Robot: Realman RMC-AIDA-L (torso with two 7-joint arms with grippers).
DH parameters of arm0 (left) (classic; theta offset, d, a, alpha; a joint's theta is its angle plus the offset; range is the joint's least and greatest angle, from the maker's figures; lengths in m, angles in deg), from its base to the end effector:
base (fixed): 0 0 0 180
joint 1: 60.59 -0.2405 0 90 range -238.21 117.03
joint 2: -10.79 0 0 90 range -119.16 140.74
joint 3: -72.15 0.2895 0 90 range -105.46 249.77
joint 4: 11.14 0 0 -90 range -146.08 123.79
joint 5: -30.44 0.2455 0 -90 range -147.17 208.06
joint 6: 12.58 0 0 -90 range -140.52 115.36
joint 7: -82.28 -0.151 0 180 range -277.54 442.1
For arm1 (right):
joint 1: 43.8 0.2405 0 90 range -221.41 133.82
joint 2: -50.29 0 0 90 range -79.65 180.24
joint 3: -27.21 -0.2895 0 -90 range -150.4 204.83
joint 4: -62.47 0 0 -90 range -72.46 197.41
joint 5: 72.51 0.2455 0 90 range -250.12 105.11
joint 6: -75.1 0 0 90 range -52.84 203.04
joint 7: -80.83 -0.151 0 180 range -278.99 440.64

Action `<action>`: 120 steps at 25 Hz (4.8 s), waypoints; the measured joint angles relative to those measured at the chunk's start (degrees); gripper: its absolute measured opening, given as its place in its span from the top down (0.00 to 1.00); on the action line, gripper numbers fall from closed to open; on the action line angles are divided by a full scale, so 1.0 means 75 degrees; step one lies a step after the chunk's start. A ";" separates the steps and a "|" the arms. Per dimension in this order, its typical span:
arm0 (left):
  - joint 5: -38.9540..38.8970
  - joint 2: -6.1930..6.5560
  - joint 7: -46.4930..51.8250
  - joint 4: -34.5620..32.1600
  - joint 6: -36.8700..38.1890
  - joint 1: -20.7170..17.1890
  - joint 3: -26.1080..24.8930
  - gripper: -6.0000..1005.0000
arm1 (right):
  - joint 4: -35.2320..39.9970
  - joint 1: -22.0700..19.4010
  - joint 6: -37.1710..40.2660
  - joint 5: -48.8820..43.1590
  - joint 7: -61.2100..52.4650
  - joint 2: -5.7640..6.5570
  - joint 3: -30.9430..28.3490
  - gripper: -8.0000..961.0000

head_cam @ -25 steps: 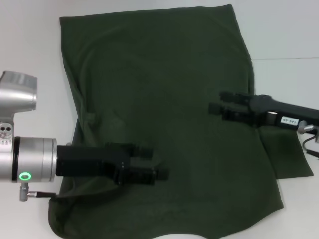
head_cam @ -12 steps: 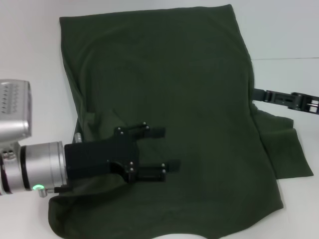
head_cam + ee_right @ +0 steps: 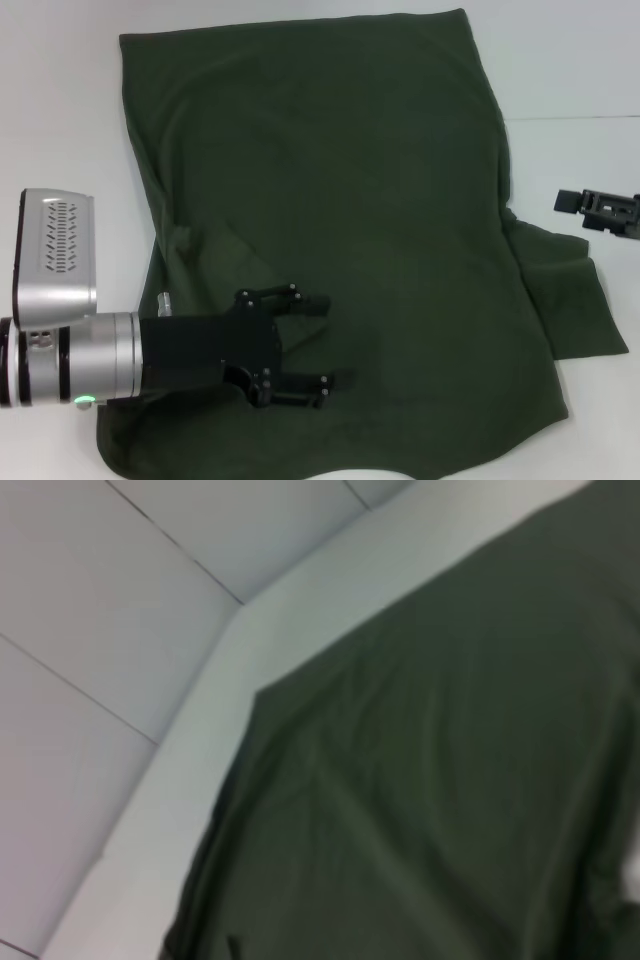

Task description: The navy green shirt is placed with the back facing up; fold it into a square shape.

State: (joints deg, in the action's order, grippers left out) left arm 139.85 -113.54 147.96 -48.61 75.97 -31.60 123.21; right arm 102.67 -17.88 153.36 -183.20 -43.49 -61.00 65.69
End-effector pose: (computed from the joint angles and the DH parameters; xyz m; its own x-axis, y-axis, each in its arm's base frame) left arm -0.2686 0.3506 -0.0850 0.8561 0.1317 0.4998 0.2108 -0.9719 -0.1050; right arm 0.3700 0.3959 0.0673 0.2031 -0.7381 -0.6434 -0.9625 -0.2713 0.0074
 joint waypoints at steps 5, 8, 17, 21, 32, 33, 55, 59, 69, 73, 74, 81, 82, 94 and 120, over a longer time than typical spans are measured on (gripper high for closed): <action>0.0037 0.0004 -0.0080 0.0039 -0.0017 0.0023 0.0021 0.13 | 0.0000 0.0004 -0.0161 -0.0618 -0.0372 0.0014 0.0002 0.05; 0.0039 0.0006 -0.0129 0.0051 -0.0003 0.0025 0.0120 0.13 | -0.0008 -0.0006 -0.0356 -0.0865 -0.0460 -0.0027 0.0002 0.05; 0.0332 0.0005 -0.0132 0.0058 0.0031 0.0036 0.0281 0.13 | -0.0126 -0.0071 -0.0551 -0.1012 -0.0471 -0.0066 -0.0008 0.05; 0.0362 -0.0001 -0.0108 0.0058 0.0001 0.0037 0.0351 0.13 | -0.0126 -0.0118 -0.0612 -0.1014 -0.0473 -0.0065 -0.0042 0.05; 0.0314 -0.0005 -0.0099 0.0073 -0.0026 0.0049 0.0338 0.13 | -0.0566 -0.0147 -0.0875 -0.1013 -0.0216 -0.0081 -0.0108 0.06; 0.0309 -0.0005 -0.0095 0.0074 -0.0027 0.0049 0.0334 0.13 | -0.0628 -0.0133 -0.0886 -0.1002 -0.0123 -0.0093 -0.0138 0.06; 0.0319 -0.0005 -0.0075 0.0085 -0.0041 0.0041 0.0322 0.13 | -0.1185 -0.0033 -0.1216 -0.0931 0.0714 -0.0498 -0.1246 0.57; 0.0322 -0.0004 -0.0075 0.0085 -0.0041 0.0045 0.0327 0.13 | -0.1195 -0.0026 -0.1221 -0.0932 0.0719 -0.0499 -0.1277 0.75; 0.0294 -0.0004 0.0007 0.0087 -0.0045 0.0025 0.0306 0.13 | -0.1198 -0.0138 -0.1245 -0.0933 0.0974 -0.0511 -0.1998 0.98; 0.0290 -0.0004 0.0019 0.0095 -0.0052 0.0025 0.0297 0.13 | -0.1199 -0.0189 -0.1290 -0.0933 0.1107 -0.0505 -0.2308 0.98; 0.0289 -0.0004 0.0019 0.0096 -0.0053 0.0024 0.0296 0.13 | -0.1200 -0.0198 -0.1333 -0.0933 0.1122 -0.0493 -0.2339 0.98; 0.0283 -0.0004 0.0019 0.0097 -0.0053 0.0012 0.0294 0.13 | -0.1200 -0.0155 -0.1857 -0.0933 0.1274 -0.0465 -0.2360 0.98; 0.0283 -0.0004 0.0020 0.0098 -0.0051 0.0014 0.0294 0.13 | -0.1200 -0.0133 -0.1932 -0.0932 0.1323 -0.0465 -0.2361 0.98; 0.0283 -0.0004 0.0082 0.0097 -0.0049 0.0057 0.0294 0.13 | -0.1129 0.0140 -0.2376 -0.0815 0.1674 -0.0422 -0.2371 0.96; 0.0284 -0.0004 0.0207 0.0096 0.0006 0.0084 0.0294 0.13 | -0.0825 0.0295 -0.2233 -0.0749 0.1845 -0.0285 -0.2285 0.91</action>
State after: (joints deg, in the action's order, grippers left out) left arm 141.97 -113.57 149.52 -47.89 76.02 -30.97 125.41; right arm 96.49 -15.67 136.61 -188.82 -29.65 -63.14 48.55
